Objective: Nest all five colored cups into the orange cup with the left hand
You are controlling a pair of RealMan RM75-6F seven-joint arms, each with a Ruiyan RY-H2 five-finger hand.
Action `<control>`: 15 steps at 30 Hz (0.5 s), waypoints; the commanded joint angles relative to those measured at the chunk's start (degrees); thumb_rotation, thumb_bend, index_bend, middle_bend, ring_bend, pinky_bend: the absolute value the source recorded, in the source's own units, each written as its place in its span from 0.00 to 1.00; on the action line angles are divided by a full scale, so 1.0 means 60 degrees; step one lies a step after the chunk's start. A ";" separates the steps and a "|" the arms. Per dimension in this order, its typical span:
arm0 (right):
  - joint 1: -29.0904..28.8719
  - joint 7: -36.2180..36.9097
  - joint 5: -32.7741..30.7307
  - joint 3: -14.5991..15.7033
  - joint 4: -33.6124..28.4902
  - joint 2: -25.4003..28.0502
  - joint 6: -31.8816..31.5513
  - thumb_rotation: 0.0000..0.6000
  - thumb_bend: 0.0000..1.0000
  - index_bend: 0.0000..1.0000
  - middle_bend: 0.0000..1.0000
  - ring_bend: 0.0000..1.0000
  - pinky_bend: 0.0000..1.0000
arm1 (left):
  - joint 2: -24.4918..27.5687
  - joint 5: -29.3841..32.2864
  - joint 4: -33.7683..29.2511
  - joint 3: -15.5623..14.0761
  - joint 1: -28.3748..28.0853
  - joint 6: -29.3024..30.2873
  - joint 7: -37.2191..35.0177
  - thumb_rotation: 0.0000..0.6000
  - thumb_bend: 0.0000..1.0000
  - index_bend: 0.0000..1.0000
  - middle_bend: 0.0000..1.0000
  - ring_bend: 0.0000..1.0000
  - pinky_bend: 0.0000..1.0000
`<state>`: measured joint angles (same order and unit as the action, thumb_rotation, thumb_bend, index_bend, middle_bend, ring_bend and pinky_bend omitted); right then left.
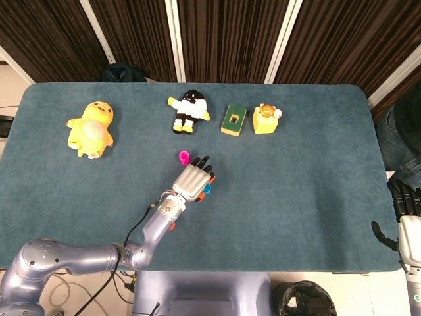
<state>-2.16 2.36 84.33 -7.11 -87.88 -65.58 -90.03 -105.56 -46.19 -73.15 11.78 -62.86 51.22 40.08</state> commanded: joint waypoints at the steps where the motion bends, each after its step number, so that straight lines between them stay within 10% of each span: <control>1: 0.0003 0.0001 -0.0004 -0.0002 -0.0001 0.0004 -0.0003 1.00 0.37 0.07 0.05 0.07 0.04 | -0.0005 -0.0020 0.0010 -0.0016 0.0011 0.0012 -0.0005 1.00 0.30 0.51 0.27 0.00 0.13; 15: -0.0011 0.0021 -0.0047 -0.0015 0.0036 -0.0010 0.0043 1.00 0.37 0.07 0.05 0.07 0.04 | 0.1302 -0.0573 -0.2090 0.0253 0.0226 0.0688 0.0044 1.00 0.31 0.50 0.26 0.00 0.13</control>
<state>-2.23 2.48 84.05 -7.19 -87.66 -65.64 -89.76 -101.49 -48.02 -80.34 12.96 -62.00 53.44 39.12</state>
